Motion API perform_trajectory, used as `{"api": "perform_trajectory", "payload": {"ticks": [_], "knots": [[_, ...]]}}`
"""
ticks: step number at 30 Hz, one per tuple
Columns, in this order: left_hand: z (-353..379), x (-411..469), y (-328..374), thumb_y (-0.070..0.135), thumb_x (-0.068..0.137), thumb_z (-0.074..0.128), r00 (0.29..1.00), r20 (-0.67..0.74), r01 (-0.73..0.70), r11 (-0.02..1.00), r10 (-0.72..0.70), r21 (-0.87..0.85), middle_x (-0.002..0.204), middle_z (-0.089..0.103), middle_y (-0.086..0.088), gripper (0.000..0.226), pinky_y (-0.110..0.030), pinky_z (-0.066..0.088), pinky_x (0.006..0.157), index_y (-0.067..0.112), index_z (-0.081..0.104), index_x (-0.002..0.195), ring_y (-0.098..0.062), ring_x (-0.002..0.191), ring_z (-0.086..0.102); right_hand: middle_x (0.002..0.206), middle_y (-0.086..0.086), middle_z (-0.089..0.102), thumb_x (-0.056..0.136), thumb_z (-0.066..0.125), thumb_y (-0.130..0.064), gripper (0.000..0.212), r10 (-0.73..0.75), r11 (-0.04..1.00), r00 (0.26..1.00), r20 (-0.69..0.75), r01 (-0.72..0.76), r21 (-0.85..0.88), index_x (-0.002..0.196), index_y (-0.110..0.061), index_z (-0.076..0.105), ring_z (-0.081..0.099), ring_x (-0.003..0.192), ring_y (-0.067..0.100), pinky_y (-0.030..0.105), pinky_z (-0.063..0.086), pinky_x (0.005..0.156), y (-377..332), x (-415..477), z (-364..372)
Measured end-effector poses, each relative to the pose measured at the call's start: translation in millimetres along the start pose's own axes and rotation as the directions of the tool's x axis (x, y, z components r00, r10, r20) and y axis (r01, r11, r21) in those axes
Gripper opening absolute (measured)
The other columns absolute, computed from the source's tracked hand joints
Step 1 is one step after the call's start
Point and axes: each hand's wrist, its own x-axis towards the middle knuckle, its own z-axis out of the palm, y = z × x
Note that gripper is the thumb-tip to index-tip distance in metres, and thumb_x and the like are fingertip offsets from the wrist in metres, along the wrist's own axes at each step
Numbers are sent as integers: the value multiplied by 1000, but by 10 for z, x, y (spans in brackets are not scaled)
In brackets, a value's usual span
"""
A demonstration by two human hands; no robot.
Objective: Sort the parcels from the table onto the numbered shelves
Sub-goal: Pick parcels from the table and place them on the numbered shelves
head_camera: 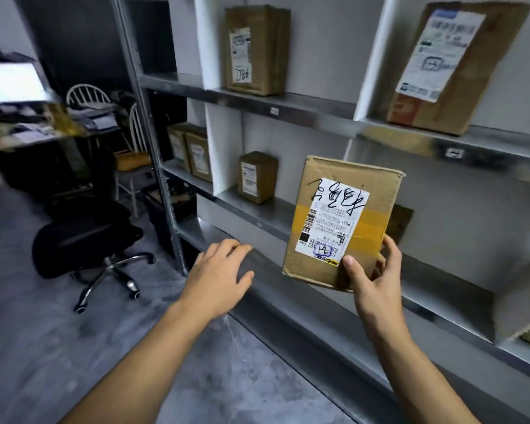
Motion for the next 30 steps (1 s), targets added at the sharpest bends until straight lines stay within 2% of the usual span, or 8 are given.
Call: {"api": "perform_trajectory", "payload": {"ticks": [4, 8, 12, 17, 19, 22, 26, 30], "knots": [[-33, 331, -551, 46, 96, 46, 998, 45, -33, 999, 33, -1, 142, 38, 9, 53, -35, 31, 108, 30, 35, 145, -16, 128, 35, 139, -7, 52, 92, 69, -25, 66, 30, 1000, 997, -66, -30, 10, 139, -51, 31, 53, 125, 11, 46, 51, 103, 111, 157, 530], [-50, 689, -984, 46, 96, 46, 993, 80, -91, 996, 92, -20, 142, 37, 9, 54, -36, 33, 108, 30, 34, 147, -16, 129, 36, 128, -12, 53, 93, 68, -21, 64, 49, 999, 989, -141, -49, 8, 135, -53, 31, 55, 116, 6, 45, 52, 101, 133, 291, 996], [-69, 986, -1284, 46, 96, 46, 981, 98, -162, 986, 166, -39, 142, 37, 9, 54, -37, 33, 107, 30, 34, 145, -17, 129, 36, 134, -6, 51, 93, 67, -22, 64, 34, 999, 976, -213, -33, 11, 134, -54, 30, 55, 117, 8, 39, 52, 97, 123, 391, 1311], [-295, 1507, -1446, 44, 95, 49, 971, 6, -238, 967, 239, -91, 141, 40, 8, 54, -37, 34, 108, 29, 37, 145, -17, 128, 38, 121, -22, 52, 93, 67, -19, 65, -61, 998, 955, -289, 61, -8, 137, -48, 30, 55, 110, -7, 16, 50, 80, -104, 616, 1566], [-398, 1700, -1428, 43, 94, 51, 964, -52, -266, 956, 262, -121, 139, 41, 8, 53, -38, 35, 107, 29, 39, 144, -17, 127, 39, 121, -24, 52, 93, 68, -18, 66, -110, 994, 940, -324, 113, -9, 140, -45, 30, 55, 111, -7, 16, 50, 83, -233, 750, 1595], [-530, 1940, -1342, 40, 93, 56, 950, -142, -301, 938, 278, -173, 137, 44, 5, 52, -38, 37, 106, 26, 43, 142, -18, 125, 41, 128, -15, 56, 93, 67, -18, 66, -189, 980, 924, -333, 198, -6, 142, -43, 31, 58, 115, -2, 14, 52, 85, -478, 969, 1619], [-715, 2237, -1187, 37, 92, 59, 927, -243, -338, 917, 285, -211, 135, 47, 1, 53, -39, 37, 107, 20, 46, 141, -20, 125, 42, 132, -4, 59, 93, 68, -21, 66, -270, 955, 918, -291, 295, 43, 142, -45, 30, 62, 118, 7, 24, 54, 92, -813, 1308, 1631], [-802, 2461, -1085, 36, 93, 58, 919, -297, -333, 916, 260, -226, 136, 46, 1, 51, -40, 38, 107, 21, 46, 140, -19, 126, 42, 132, -8, 59, 92, 69, -26, 67, -299, 947, 925, -234, 319, 51, 141, -48, 30, 60, 120, 9, 36, 55, 98, -919, 1574, 1628]]}}
